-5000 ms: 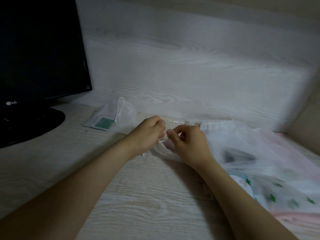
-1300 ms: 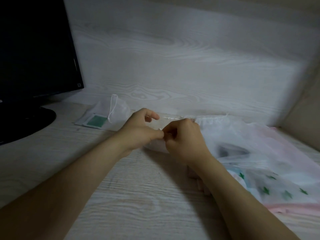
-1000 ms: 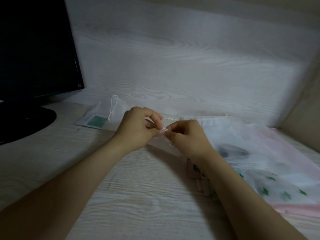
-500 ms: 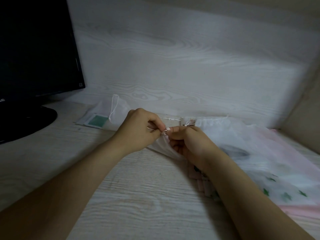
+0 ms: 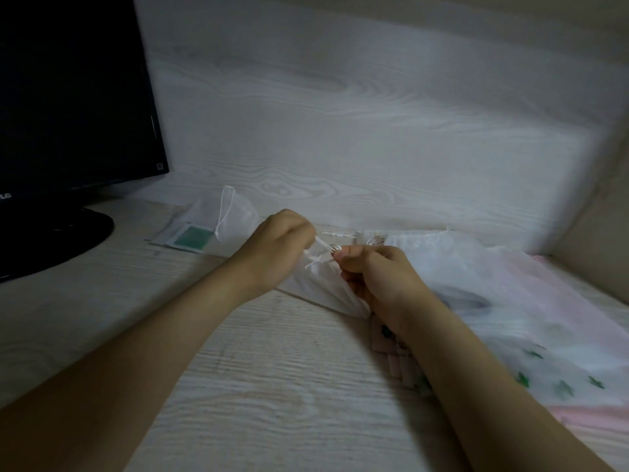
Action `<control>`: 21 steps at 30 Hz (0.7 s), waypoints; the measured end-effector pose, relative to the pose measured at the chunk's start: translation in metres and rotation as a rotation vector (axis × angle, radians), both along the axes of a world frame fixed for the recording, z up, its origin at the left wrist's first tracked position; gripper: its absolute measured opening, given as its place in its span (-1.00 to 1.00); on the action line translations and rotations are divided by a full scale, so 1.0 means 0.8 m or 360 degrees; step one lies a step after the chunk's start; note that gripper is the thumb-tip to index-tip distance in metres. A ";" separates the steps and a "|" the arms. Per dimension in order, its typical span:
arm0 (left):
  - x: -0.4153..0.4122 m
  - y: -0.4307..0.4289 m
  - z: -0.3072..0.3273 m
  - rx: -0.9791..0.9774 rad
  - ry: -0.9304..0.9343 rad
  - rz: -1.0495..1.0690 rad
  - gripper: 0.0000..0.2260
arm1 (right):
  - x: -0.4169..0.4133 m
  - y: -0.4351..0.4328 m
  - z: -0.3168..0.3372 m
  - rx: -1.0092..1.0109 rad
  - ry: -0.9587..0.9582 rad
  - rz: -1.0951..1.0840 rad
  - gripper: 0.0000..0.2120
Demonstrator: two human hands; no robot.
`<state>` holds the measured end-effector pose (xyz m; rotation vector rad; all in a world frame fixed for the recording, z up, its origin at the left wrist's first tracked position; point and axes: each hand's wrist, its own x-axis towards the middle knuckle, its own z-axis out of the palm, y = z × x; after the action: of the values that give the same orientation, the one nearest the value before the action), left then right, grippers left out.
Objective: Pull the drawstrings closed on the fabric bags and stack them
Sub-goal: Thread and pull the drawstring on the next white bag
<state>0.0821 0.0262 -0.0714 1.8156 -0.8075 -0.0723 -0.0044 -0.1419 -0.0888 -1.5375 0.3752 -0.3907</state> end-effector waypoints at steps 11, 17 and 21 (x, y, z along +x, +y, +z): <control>-0.007 0.003 0.001 0.0278 0.0572 0.0038 -0.90 | 0.001 0.002 -0.002 -0.0256 -0.0087 0.0026 -0.92; -0.002 0.002 -0.008 0.0398 0.0170 -0.0112 -0.88 | -0.005 0.004 0.000 -0.0291 -0.0068 0.0088 -0.90; 0.004 0.004 -0.017 0.0296 0.0048 -0.0186 -0.87 | -0.006 0.005 0.001 -0.0315 -0.0054 0.0073 -0.91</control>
<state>0.0857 0.0297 -0.0846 1.9348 -0.9097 -0.2575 -0.0091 -0.1375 -0.0880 -1.7269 0.2803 -0.4275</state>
